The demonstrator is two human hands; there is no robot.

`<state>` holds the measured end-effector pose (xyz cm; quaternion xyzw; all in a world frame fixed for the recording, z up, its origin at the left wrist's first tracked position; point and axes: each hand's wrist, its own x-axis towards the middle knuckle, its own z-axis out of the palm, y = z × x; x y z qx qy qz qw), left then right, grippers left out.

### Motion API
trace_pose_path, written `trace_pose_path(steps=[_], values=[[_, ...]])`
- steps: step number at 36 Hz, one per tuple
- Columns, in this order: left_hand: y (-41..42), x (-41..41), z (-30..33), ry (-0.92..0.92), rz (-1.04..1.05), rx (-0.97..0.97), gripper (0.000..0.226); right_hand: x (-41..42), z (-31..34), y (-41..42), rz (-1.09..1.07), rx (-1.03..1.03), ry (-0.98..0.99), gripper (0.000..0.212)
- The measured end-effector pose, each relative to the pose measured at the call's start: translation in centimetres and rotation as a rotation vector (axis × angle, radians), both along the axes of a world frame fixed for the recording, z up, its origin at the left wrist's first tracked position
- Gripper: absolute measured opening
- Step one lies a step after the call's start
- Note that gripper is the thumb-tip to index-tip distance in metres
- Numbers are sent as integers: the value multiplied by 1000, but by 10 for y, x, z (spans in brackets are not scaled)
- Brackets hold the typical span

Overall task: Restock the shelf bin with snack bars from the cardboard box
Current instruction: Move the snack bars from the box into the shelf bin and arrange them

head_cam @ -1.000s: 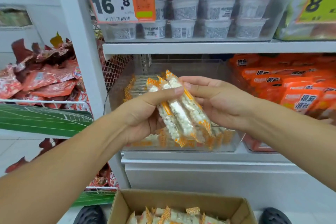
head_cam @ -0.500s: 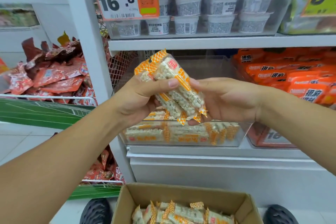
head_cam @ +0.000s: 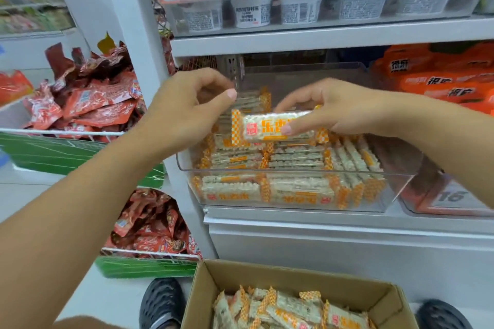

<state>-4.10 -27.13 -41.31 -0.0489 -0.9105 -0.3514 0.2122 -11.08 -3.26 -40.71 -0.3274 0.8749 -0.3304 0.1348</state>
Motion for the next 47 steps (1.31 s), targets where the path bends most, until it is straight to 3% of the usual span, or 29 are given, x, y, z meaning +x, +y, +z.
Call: trace_pose_path(steps=[4, 10, 16, 19, 24, 29, 35, 40, 44, 47], values=[[2, -3, 8, -22, -23, -224, 14, -7, -12, -28, 53, 132, 161, 34], [-3, -15, -5, -180, -113, -576, 24, -3, -28, -65, 18, 245, 429, 48], [-8, -24, -8, -267, -115, -691, 21, 0, -37, -77, -14, 276, 447, 55], [-9, -24, -11, -297, -147, -684, 31, 1, -39, -81, -50, 286, 429, 57], [-7, -26, -15, -362, -135, -685, 36, 3, -27, -80, -59, 335, 287, 67], [-7, -25, -15, -397, -120, -622, 37, -4, -8, -57, -209, 236, -47, 67], [-9, -24, -17, -447, -103, -507, 35, -7, -24, -50, -265, -13, -478, 38], [-9, -21, -20, -432, -85, -489, 31, -3, -31, -62, -277, -169, -603, 11], [-7, -18, -20, -408, -76, -445, 30, -1, -31, -55, -291, -264, -674, 14], [-6, -15, -20, -400, -83, -434, 31, -2, -27, -44, -280, -208, -571, 16]])
